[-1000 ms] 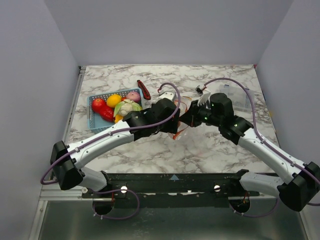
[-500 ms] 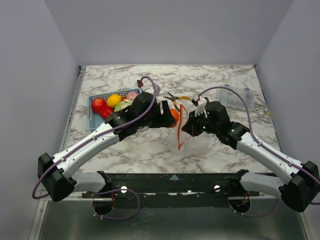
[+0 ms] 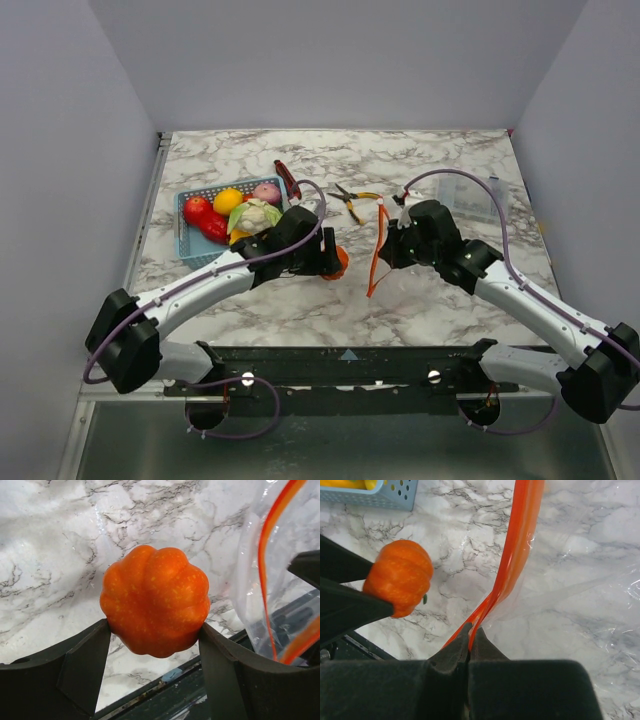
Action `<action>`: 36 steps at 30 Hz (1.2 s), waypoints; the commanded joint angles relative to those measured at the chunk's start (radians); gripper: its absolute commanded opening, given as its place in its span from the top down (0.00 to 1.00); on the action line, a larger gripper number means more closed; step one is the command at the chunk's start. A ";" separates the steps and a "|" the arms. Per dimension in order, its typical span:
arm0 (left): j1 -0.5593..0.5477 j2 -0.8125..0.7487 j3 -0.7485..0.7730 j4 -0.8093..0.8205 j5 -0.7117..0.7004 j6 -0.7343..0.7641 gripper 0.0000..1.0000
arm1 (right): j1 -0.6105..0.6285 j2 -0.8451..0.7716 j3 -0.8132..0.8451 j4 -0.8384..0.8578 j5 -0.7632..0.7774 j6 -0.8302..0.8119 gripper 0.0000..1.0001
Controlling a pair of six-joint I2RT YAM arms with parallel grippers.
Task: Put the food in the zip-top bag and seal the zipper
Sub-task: Place the fake vegetable at the center of the board.
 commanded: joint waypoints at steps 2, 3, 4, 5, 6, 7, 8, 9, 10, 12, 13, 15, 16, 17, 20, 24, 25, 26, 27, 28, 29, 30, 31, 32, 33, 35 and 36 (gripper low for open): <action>0.024 0.156 0.034 0.057 -0.006 0.065 0.91 | 0.001 0.006 -0.008 -0.003 -0.054 0.007 1.00; 0.027 0.186 0.039 0.064 0.008 0.068 0.87 | 0.002 0.009 -0.012 0.001 -0.062 0.009 1.00; 0.031 0.204 0.036 0.081 0.020 0.074 0.83 | 0.002 0.011 -0.016 0.007 -0.071 0.010 1.00; 0.036 0.216 0.034 0.098 0.028 0.075 0.80 | 0.002 0.012 -0.021 0.018 -0.086 0.012 1.00; 0.039 0.222 0.030 0.111 0.032 0.077 0.77 | 0.002 0.012 -0.027 0.027 -0.104 0.012 1.00; 0.041 0.224 0.029 0.120 0.030 0.079 0.74 | 0.002 0.012 -0.032 0.038 -0.119 0.012 1.00; 0.043 0.224 0.030 0.124 0.029 0.081 0.69 | 0.002 0.012 -0.038 0.044 -0.125 0.014 1.00; 0.046 0.224 0.031 0.125 0.030 0.084 0.64 | 0.002 0.013 -0.043 0.062 -0.131 0.014 1.00; 0.049 0.222 0.034 0.126 0.030 0.087 0.57 | 0.002 0.016 -0.048 0.053 -0.138 0.013 1.00; 0.053 0.218 0.041 0.119 0.032 0.097 0.46 | 0.002 0.025 -0.053 0.053 -0.146 0.010 1.00; 0.055 0.216 0.047 0.111 0.029 0.100 0.41 | 0.002 0.028 -0.053 0.052 -0.151 0.008 1.00; 0.058 0.204 0.058 0.100 0.034 0.108 0.30 | 0.002 0.030 -0.055 0.053 -0.156 0.012 1.00; 0.058 0.188 0.061 0.095 0.037 0.110 0.25 | 0.002 0.028 -0.055 0.054 -0.160 0.015 1.00; 0.058 0.173 0.061 0.095 0.043 0.109 0.16 | 0.002 0.024 -0.056 0.056 -0.165 0.019 1.00; 0.058 0.108 0.066 0.092 0.062 0.101 0.01 | 0.002 0.011 -0.049 0.058 -0.176 0.026 1.00; 0.056 0.021 0.059 0.099 0.107 0.071 0.06 | 0.002 0.004 -0.036 0.052 -0.153 0.038 1.00; 0.056 -0.003 0.046 0.126 0.142 0.055 0.09 | 0.002 0.006 -0.030 0.050 -0.150 0.044 1.00; 0.056 -0.018 0.031 0.156 0.197 0.038 0.14 | 0.002 0.007 -0.026 0.051 -0.153 0.047 1.00; 0.056 -0.030 0.020 0.196 0.245 0.012 0.30 | 0.002 0.007 -0.022 0.053 -0.155 0.053 1.00; 0.056 -0.037 0.005 0.232 0.300 -0.013 0.42 | 0.002 0.006 -0.019 0.056 -0.155 0.061 1.00; 0.056 -0.038 -0.008 0.275 0.341 -0.045 0.46 | 0.002 0.003 -0.016 0.060 -0.153 0.068 1.00; 0.053 -0.036 -0.019 0.304 0.379 -0.069 0.48 | 0.002 0.000 -0.013 0.064 -0.151 0.075 1.00; 0.049 -0.035 -0.028 0.333 0.401 -0.092 0.50 | 0.002 -0.005 -0.010 0.068 -0.151 0.085 1.00; 0.044 -0.032 -0.037 0.353 0.409 -0.106 0.51 | 0.002 -0.007 -0.007 0.072 -0.150 0.092 1.00; 0.038 -0.029 -0.041 0.362 0.411 -0.114 0.51 | 0.002 -0.011 -0.005 0.073 -0.151 0.100 1.00; 0.031 -0.014 -0.044 0.366 0.412 -0.123 0.51 | 0.002 -0.022 -0.002 0.080 -0.152 0.113 1.00; 0.027 -0.005 -0.044 0.372 0.417 -0.129 0.51 | 0.002 -0.025 -0.003 0.084 -0.154 0.115 1.00</action>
